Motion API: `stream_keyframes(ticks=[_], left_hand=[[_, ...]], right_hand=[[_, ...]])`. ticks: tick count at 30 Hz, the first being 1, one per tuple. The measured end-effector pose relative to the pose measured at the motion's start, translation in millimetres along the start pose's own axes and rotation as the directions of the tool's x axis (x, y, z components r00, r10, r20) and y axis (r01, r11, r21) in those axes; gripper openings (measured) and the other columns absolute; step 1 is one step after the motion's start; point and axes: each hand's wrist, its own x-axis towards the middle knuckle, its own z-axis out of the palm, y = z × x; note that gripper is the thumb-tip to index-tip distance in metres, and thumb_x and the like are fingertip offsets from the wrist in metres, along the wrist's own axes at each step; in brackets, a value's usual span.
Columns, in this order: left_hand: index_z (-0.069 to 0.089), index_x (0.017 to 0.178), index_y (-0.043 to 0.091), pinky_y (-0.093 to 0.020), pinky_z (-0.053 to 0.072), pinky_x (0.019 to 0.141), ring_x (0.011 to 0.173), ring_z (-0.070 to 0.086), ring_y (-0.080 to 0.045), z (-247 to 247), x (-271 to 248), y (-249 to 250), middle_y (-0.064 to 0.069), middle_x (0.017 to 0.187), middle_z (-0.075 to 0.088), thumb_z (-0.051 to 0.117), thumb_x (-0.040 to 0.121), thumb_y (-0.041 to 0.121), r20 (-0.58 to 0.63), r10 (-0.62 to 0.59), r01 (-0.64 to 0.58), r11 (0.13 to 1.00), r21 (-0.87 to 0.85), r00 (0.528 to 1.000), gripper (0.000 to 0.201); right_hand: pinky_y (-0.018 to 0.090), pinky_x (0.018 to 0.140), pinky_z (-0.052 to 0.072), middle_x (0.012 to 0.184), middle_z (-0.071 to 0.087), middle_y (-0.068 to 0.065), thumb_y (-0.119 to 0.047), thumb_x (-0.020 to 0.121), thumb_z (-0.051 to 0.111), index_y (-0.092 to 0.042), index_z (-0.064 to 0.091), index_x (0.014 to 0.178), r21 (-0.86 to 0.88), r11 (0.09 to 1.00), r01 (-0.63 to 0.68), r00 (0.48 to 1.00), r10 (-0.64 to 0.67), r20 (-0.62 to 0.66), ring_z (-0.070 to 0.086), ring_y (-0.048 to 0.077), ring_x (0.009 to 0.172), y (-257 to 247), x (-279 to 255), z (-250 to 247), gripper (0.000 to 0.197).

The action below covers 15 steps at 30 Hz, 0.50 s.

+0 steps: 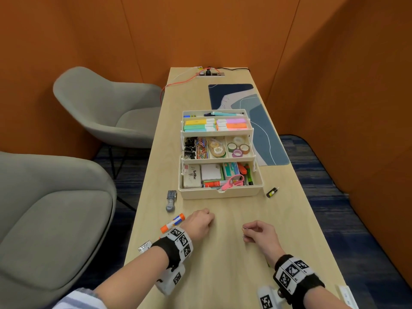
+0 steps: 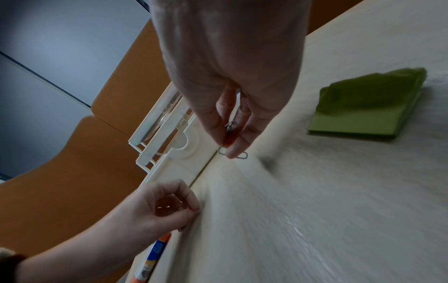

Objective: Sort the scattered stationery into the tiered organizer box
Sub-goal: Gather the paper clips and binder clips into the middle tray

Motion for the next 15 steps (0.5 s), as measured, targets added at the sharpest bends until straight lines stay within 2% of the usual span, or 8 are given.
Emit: stream_keyframes(ticks=[2,4,5,7,9,12,15], left_hand=[[0.056,0.095,0.009,-0.034,0.047,0.077,0.09,0.054,-0.023,-15,2,-1,-0.007,0.1,0.055,0.043,0.088,0.004,-0.072,0.054,-0.058,0.997,-0.058,0.996,0.015],[0.055,0.095,0.014,-0.023,0.046,0.074,0.085,0.054,-0.014,-42,7,-2,0.002,0.095,0.055,0.047,0.091,0.005,-0.23,0.075,-0.107,0.986,-0.129,0.97,0.012],[0.055,0.095,0.015,-0.016,0.043,0.071,0.082,0.052,-0.009,-59,12,-3,0.006,0.093,0.053,0.049,0.092,0.006,-0.317,0.056,-0.113,0.98,-0.166,0.947,0.012],[0.057,0.096,0.015,-0.012,0.041,0.066,0.077,0.052,-0.003,-93,26,-5,0.01,0.089,0.053,0.054,0.091,0.005,-0.471,-0.05,-0.094,0.957,-0.276,0.881,0.011],[0.058,0.095,0.014,-0.015,0.046,0.067,0.076,0.056,-0.005,-122,46,-10,0.008,0.086,0.058,0.057,0.09,0.005,-0.554,-0.229,-0.056,0.892,-0.449,0.8,0.01],[0.06,0.093,0.013,-0.03,0.052,0.073,0.078,0.061,-0.016,-149,74,-22,0.003,0.08,0.061,0.06,0.087,0.006,-0.547,-0.457,0.054,0.799,-0.599,0.702,0.009],[0.06,0.085,0.013,-0.033,0.051,0.077,0.082,0.062,-0.021,-157,96,-32,0.001,0.081,0.062,0.062,0.085,0.006,-0.497,-0.517,0.171,0.792,-0.586,0.697,0.008]], right_hand=[[0.022,0.059,0.052,0.067,0.063,0.009,0.01,0.08,0.063,0.0,0.065,0.075,-0.007,1.0,0.0,1.0,0.0,0.001,0.06,0.018,0.052,-1,1,0,0.011],[0.024,0.061,0.052,0.067,0.063,0.01,0.011,0.08,0.063,0.001,0.065,0.077,-0.009,1.0,-0.004,1.0,0.004,-0.002,0.06,0.019,0.053,-1,2,-2,0.01],[0.025,0.061,0.052,0.067,0.063,0.011,0.011,0.08,0.063,0.002,0.065,0.078,-0.014,1.0,-0.006,1.0,0.006,-0.001,0.06,0.019,0.053,-1,2,-3,0.009],[0.026,0.062,0.052,0.066,0.063,0.012,0.01,0.079,0.063,0.003,0.065,0.079,-0.025,1.0,-0.012,1.0,0.012,0.001,0.06,0.019,0.053,-1,2,-4,0.008],[0.027,0.063,0.052,0.066,0.063,0.012,0.009,0.079,0.064,0.003,0.066,0.079,-0.033,0.999,-0.02,1.0,0.02,0.004,0.061,0.018,0.053,-2,3,-4,0.007],[0.028,0.064,0.052,0.07,0.065,0.014,0.007,0.079,0.066,0.002,0.067,0.079,-0.029,0.999,-0.023,1.0,0.023,0.013,0.063,0.018,0.056,-5,5,-2,0.006],[0.027,0.063,0.054,0.072,0.065,0.015,0.007,0.079,0.066,0.003,0.067,0.08,-0.004,1.0,-0.012,0.999,0.012,0.034,0.063,0.02,0.06,-15,8,3,0.004]])
